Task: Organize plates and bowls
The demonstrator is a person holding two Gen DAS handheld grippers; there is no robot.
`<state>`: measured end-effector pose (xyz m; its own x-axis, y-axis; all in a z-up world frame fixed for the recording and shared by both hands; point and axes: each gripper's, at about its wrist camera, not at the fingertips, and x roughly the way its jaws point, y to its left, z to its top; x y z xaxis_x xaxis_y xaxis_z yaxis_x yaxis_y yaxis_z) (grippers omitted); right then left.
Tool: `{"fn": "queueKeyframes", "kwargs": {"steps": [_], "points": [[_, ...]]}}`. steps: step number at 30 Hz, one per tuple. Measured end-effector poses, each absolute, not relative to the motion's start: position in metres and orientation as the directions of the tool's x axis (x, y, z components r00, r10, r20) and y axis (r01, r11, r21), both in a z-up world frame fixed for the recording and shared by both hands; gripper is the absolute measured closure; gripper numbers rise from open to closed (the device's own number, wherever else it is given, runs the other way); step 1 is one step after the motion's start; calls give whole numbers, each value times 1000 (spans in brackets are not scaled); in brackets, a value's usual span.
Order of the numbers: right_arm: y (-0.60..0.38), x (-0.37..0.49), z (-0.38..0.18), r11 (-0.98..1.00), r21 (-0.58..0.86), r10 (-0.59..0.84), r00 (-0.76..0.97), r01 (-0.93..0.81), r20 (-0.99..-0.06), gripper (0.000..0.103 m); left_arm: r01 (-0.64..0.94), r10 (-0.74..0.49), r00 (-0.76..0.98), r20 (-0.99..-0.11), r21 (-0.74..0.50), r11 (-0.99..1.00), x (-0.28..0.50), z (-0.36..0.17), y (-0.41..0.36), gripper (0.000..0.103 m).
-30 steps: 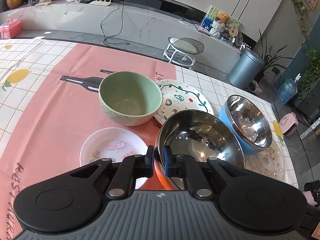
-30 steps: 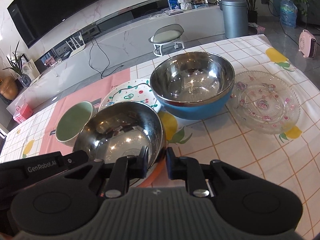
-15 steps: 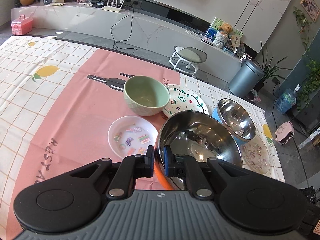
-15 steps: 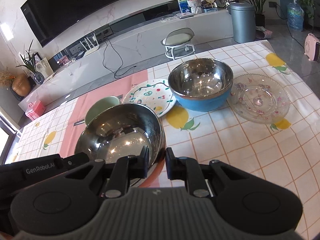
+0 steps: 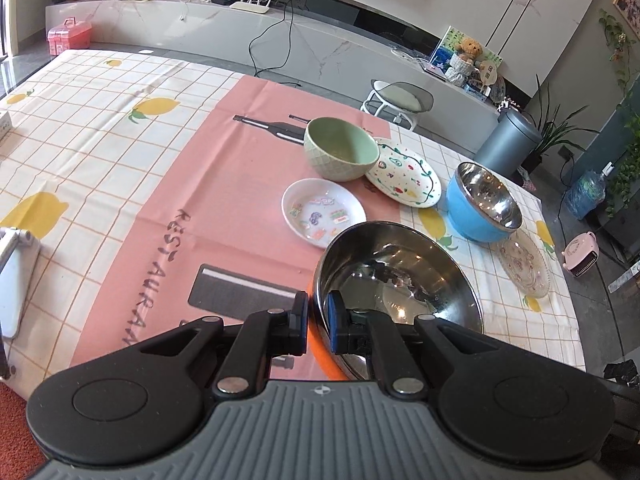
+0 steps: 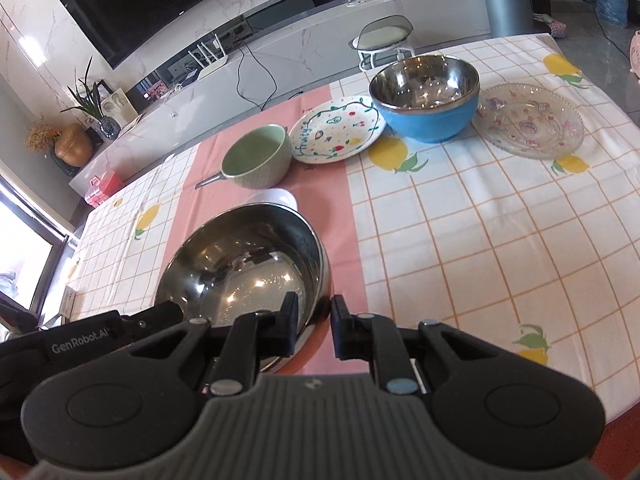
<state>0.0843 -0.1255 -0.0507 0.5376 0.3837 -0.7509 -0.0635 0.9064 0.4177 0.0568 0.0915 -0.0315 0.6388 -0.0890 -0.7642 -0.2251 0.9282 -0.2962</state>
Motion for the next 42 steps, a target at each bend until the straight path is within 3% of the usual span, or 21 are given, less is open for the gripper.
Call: {"fn": "queueKeyframes", "kwargs": {"steps": [25,30,32,33,40,42], "points": [[-94,67,-74,925,358,374,459,-126,-806,89,-279,-14,598,-801,-224,934,36,-64,109,95],[-91,65,-70,929,342,365,474,-139,-801,84,-285,-17,602,-799,-234,929,34,-62,110,90],[-91,64,-68,932,331,360,482,-148,-799,79,-284,-16,611,-791,-239,929,33,-59,110,78],[-91,63,-67,932,328,359,486,-152,-797,72,-284,-17,619,-785,-243,928,32,-56,110,76],[-95,57,-54,937,306,347,533,-166,-771,62,-249,-11,685,-729,-247,936,27,-36,104,55],[-99,56,-48,939,303,341,552,-163,-761,58,-232,-11,703,-711,-244,941,27,-29,99,54]]}}
